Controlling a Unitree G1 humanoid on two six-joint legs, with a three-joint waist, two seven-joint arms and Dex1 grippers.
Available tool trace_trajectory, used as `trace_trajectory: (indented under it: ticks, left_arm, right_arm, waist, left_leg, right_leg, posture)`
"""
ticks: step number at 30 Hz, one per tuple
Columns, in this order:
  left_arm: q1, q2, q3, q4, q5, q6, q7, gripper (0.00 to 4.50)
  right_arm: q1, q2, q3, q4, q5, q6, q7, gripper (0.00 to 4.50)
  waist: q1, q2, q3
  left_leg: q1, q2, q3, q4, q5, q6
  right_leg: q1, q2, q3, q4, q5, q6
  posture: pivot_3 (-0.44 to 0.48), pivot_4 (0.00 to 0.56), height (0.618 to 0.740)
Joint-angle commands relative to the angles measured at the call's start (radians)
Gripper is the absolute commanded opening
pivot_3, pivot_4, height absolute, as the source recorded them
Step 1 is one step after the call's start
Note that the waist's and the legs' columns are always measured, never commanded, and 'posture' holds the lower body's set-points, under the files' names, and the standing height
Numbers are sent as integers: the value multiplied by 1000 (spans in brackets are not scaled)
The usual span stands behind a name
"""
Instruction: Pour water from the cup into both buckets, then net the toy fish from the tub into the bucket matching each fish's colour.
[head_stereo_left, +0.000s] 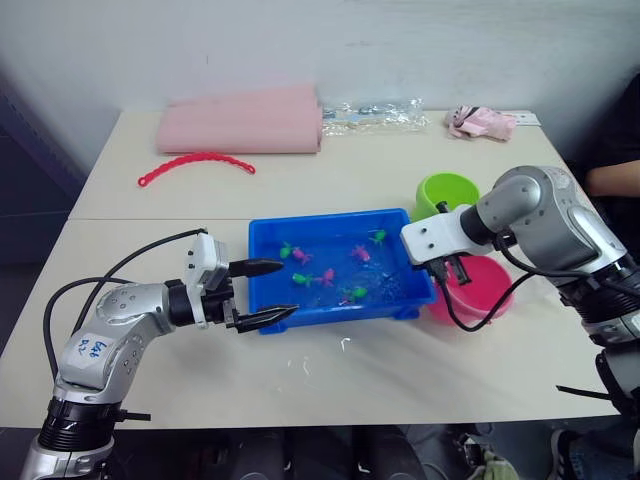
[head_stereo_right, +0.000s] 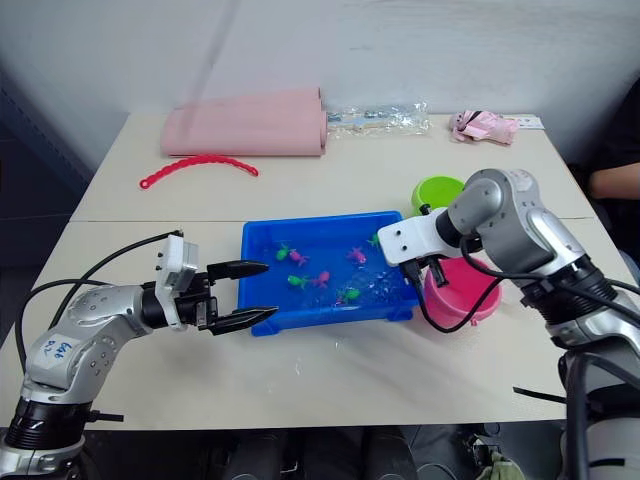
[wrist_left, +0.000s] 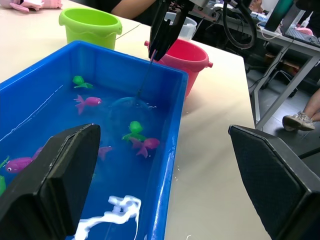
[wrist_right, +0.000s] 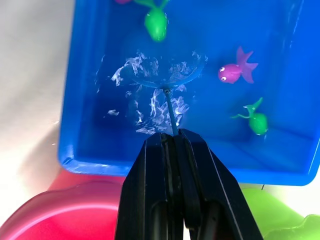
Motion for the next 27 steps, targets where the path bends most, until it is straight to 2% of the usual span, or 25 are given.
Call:
trace_trajectory:
  ticks: [1, 9, 18, 27]
  left_arm:
    - [-10, 22, 37, -35, -22, 0, 0, 4454]
    - [70, 78, 117, -38, -25, -11, -23, 4454]
    - [210, 108, 238, 25, -2, -128, -71, 4454]
    - [254, 112, 261, -1, -20, -123, -58, 4454]
  right_arm:
    - [11, 19, -36, 4, -11, -24, -35, 0]
    - [38, 85, -101, -7, 56, 51, -59, 0]
    - [89, 30, -86, -1, 38, 132, -14, 0]
    - [137, 91, -108, -36, 127, 313, -13, 0]
  waist:
    - [0, 0, 0]
    - [-10, 0, 0]
    - [-22, 0, 0]
    - [-23, 0, 0]
  left_leg:
    - [0, 0, 0, 0, 0, 0]
    - [0, 0, 0, -1, 0, 0]
    - [0, 0, 0, -2, 0, 0]
    - [0, 1, -1, -3, 0, 0]
  right_leg:
    - [0, 0, 0, 0, 0, 0]
    - [0, 0, 0, 2, 0, 0]
    - [0, -3, -1, 0, 0, 0]
    - [0, -4, 0, 0, 0, 0]
  posture:
    - [0, 150, 740]
    - [0, 150, 740]
    - [0, 150, 740]
    - [0, 150, 740]
